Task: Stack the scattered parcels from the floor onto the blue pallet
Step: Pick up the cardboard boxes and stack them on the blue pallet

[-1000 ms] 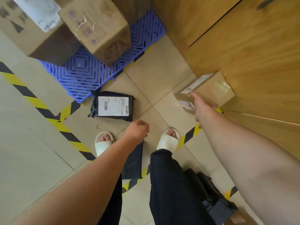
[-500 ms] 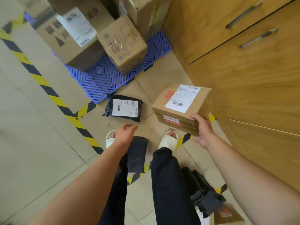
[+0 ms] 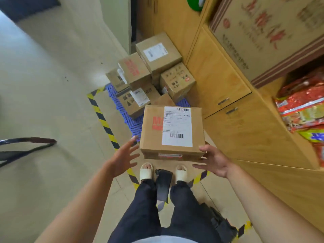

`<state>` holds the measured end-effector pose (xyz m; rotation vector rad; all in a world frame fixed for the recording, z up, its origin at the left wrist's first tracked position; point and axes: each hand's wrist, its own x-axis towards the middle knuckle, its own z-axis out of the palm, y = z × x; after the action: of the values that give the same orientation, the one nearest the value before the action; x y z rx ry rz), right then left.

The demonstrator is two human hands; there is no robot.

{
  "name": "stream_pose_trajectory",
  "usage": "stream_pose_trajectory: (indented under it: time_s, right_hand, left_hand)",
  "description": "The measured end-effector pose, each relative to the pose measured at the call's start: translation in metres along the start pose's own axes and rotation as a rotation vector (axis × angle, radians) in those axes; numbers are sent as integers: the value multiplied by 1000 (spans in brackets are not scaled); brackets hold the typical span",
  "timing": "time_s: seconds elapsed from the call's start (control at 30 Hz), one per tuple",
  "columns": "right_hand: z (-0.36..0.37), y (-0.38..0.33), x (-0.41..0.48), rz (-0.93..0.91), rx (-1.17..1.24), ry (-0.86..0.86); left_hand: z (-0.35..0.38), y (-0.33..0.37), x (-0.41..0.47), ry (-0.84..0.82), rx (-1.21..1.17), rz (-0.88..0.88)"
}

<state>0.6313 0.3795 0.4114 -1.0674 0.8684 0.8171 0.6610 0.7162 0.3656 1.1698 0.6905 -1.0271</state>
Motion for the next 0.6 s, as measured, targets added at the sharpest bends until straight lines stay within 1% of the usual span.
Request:
stream_pose_trajectory:
  time_s: [0.1,0.2,0.27,0.33,0.47,0.6]
  right_hand:
    - [19,-11,-24,-34,-91,-134]
    - [28,-15,-36,-68,-193,-274]
    - [33,-16,-41,-64,-230,-346]
    - [36,-17,-45,-30,-262,-404]
    - [38,-24,-43,12,-305,-495]
    - [51,-34,-36,32,-354,-556]
  left_hand:
    - [-7,8,-46,-32,-33,106]
    - [0,8,-86,2,-31,193]
    - [5,-2,-104,15,-71,249]
    - [9,-14,-118,27,-117,301]
    - [19,-40,-134,97,-196,335]
    - [19,-40,-143,135,-188,358]
